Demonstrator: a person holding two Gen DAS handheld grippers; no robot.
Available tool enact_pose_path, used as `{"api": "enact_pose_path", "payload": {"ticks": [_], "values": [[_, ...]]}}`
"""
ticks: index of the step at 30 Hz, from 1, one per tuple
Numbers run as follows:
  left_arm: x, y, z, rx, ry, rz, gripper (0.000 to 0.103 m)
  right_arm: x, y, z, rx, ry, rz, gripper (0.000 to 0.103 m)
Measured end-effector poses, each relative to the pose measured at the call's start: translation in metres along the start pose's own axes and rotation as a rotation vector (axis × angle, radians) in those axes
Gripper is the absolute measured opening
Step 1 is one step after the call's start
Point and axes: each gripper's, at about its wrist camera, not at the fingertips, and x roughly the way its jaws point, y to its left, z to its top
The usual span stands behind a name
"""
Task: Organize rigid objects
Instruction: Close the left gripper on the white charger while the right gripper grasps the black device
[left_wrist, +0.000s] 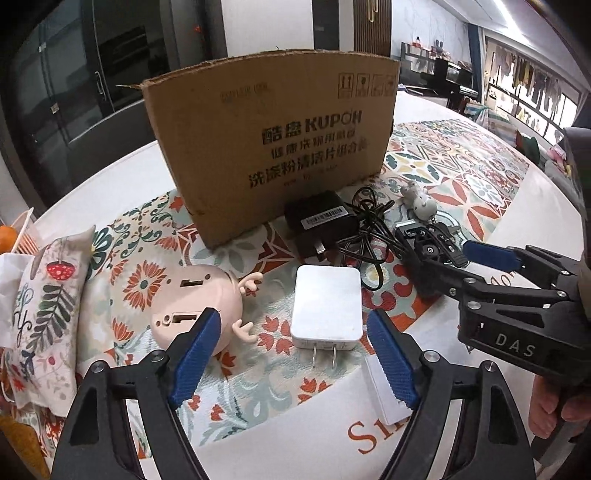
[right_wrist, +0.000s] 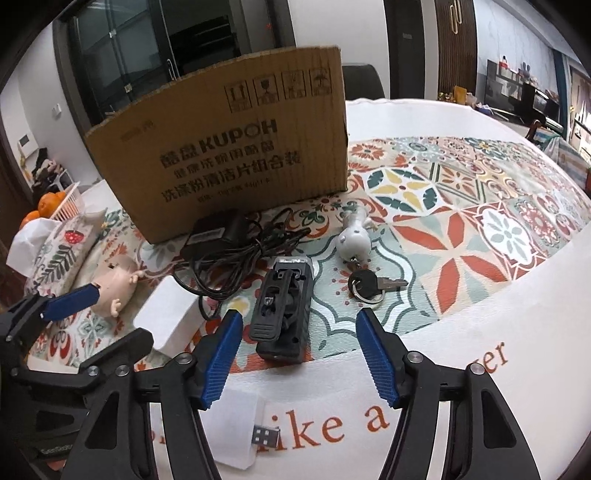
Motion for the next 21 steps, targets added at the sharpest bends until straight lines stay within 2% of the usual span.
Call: {"api": "enact_pose_path", "payload": {"ticks": [8,21], "values": [[0.009,-0.005,0.004,0.009,0.009,-0.041,0.081,0.014,-0.005,0.004,0.027,0.023,0.002,0.056],[0.032,-0.007,0.01,-0.008,0.045,-0.07,0.065,0.026,0.0,0.008,-0.006,0.03,0.008,0.045]]}}
